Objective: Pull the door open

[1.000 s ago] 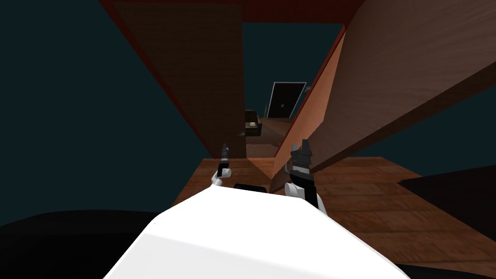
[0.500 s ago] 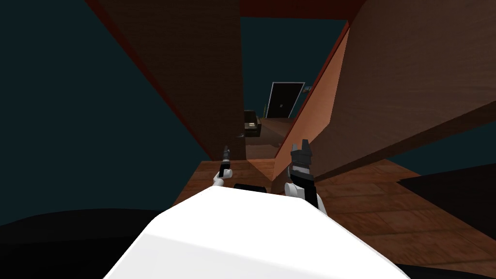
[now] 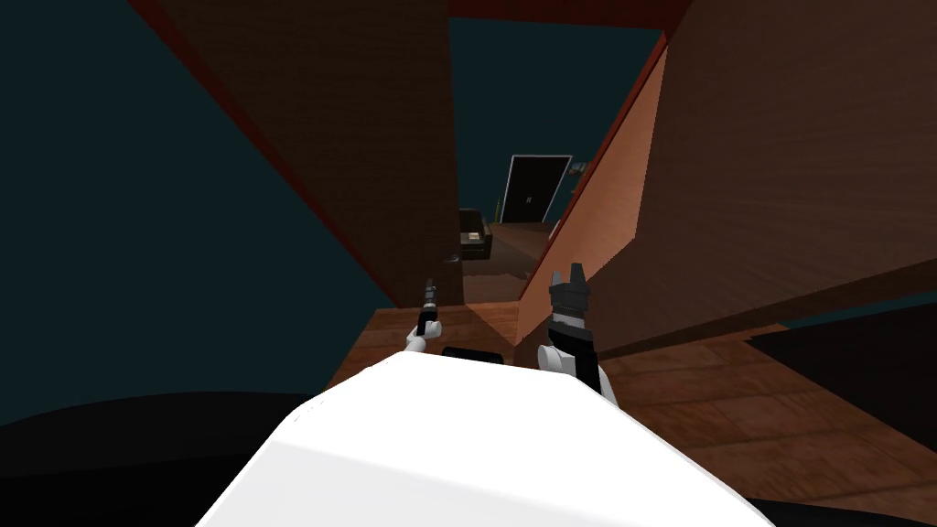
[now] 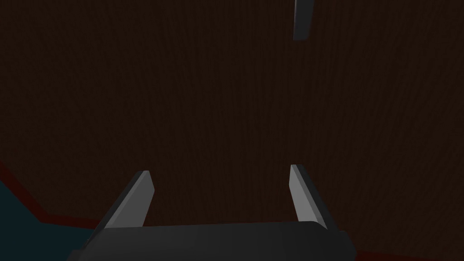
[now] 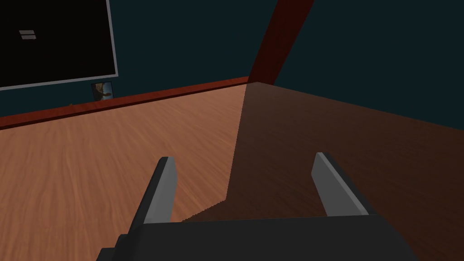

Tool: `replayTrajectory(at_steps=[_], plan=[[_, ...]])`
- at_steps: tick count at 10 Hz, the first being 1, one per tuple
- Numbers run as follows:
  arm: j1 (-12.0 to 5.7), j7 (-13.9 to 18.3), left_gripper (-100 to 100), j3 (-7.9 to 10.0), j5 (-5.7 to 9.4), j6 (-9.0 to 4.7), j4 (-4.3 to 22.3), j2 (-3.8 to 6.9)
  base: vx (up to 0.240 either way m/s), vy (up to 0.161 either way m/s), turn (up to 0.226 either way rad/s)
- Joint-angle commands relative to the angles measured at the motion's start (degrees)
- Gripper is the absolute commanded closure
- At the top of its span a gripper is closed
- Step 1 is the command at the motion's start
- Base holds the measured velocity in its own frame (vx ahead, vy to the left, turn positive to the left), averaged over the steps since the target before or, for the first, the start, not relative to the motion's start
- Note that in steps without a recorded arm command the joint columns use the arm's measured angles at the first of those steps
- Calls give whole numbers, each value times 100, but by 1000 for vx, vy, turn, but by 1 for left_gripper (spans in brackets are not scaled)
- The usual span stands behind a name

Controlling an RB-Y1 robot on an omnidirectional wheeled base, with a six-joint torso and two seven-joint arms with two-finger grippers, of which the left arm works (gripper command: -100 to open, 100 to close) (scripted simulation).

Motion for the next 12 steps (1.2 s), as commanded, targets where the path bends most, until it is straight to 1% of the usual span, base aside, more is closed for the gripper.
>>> replayTrajectory(at_steps=[1,4,5,10,12], plan=[[-130,-15,-100,10,52,-39,286,-25,95,23,-47],[-294,-43,-100,17,134,-102,704,-88,106,18,-51],[-294,-43,-100,17,134,-102,706,-88,67,19,-16],[-520,-82,-100,26,247,-189,1280,-194,78,10,-50],[-649,-104,-100,31,312,-239,1606,-269,146,19,-102]])
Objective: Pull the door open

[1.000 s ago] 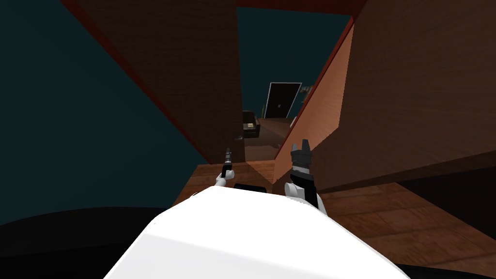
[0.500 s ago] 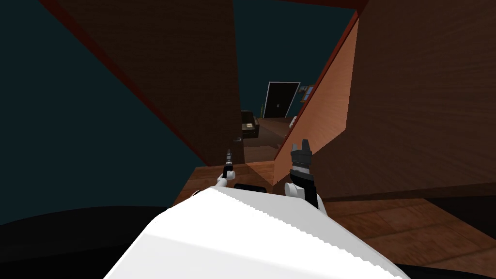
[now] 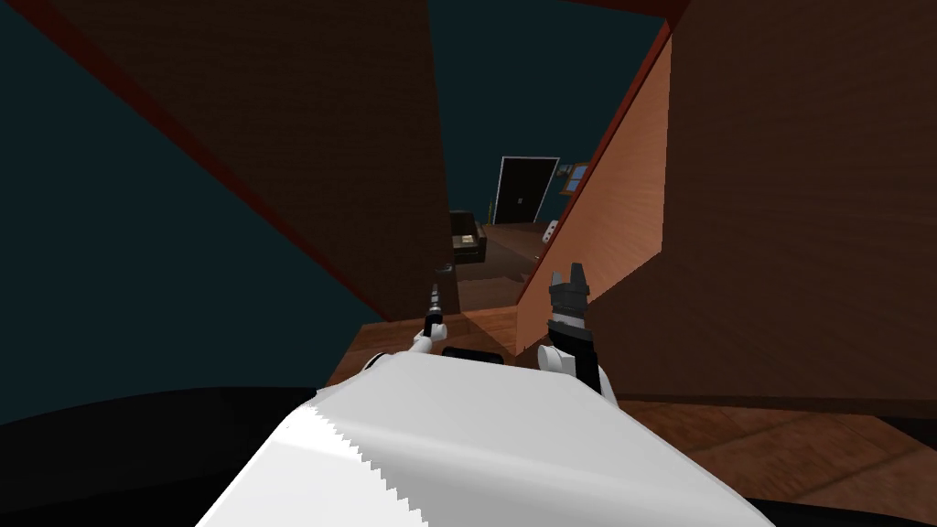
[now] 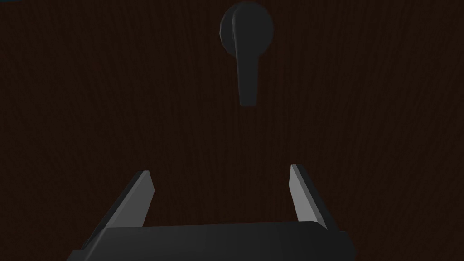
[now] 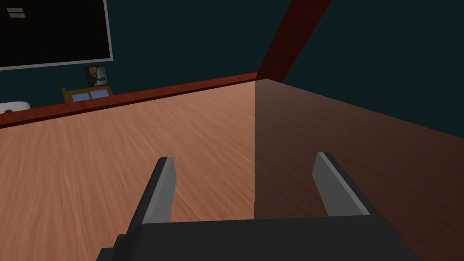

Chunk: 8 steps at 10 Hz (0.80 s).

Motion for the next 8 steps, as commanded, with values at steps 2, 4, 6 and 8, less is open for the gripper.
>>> replayTrajectory(at_steps=[2,4,6,8], plan=[[-57,-35,-100,0,50,-11,188,-78,156,10,-83],[-68,16,-100,16,-35,-15,237,102,71,17,46],[-68,16,-100,16,-35,-15,237,102,66,33,17],[-60,106,-100,47,-179,-4,292,369,31,14,79]])
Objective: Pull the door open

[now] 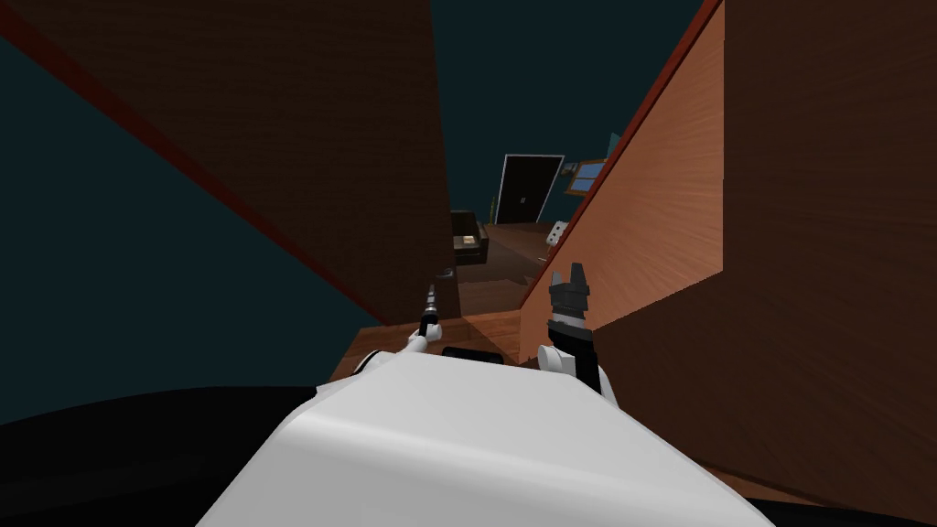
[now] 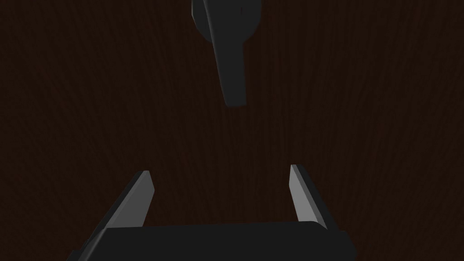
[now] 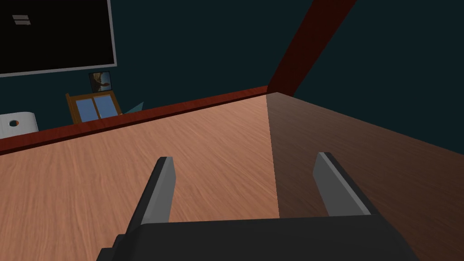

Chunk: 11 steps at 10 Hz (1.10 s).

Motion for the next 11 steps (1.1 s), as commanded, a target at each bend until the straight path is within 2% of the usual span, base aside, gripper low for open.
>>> replayTrajectory(at_steps=[1,2,3,4,6,7,8,10,11], plan=[[22,86,-100,22,-114,9,21,194,16,-9,61],[22,86,-100,22,-114,9,250,194,8,-11,10],[22,86,-100,22,-114,9,204,194,2,-7,-3],[22,86,-100,22,-114,9,21,194,0,0,0],[22,86,-100,22,-114,9,21,194,0,0,0],[24,158,-100,52,-228,16,61,357,6,-5,56],[24,217,-100,79,-321,22,93,467,14,-9,61],[19,339,-100,144,-512,32,154,623,13,-6,30],[12,402,-100,182,-606,36,181,661,9,-4,19]])
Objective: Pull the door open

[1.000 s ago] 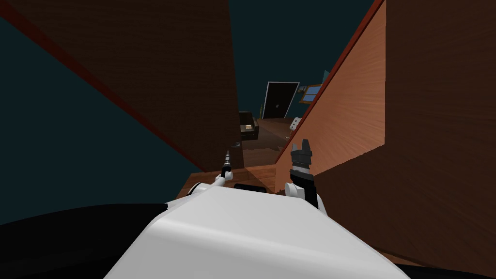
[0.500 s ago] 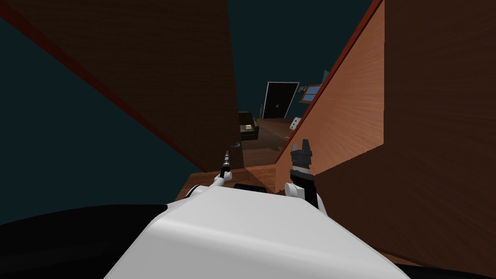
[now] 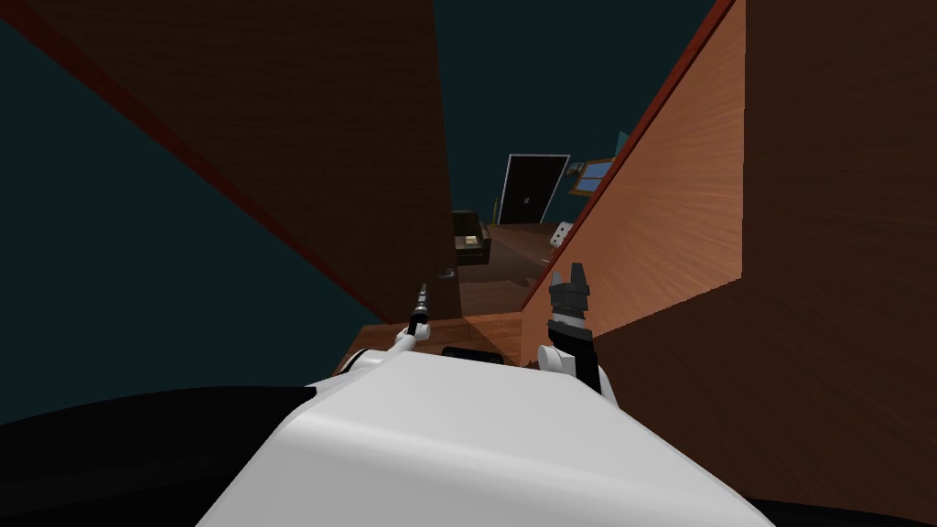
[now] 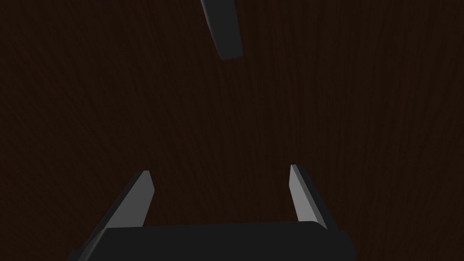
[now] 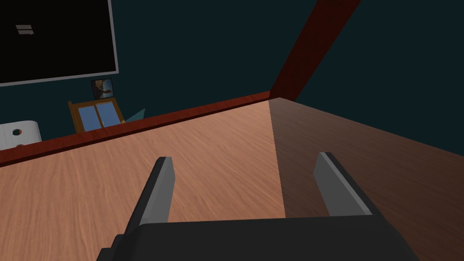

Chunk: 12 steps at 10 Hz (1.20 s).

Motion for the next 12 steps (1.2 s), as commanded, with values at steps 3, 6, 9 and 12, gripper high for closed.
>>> replayTrajectory(at_steps=[3,6,9,12], plan=[[-55,280,-100,215,-387,16,88,-163,12,-7,31],[-83,362,-100,300,-489,27,92,-344,40,-13,9],[-112,440,-100,388,-583,38,91,-565,138,-28,15],[-134,494,-100,451,-648,42,88,-735,214,-23,8]])
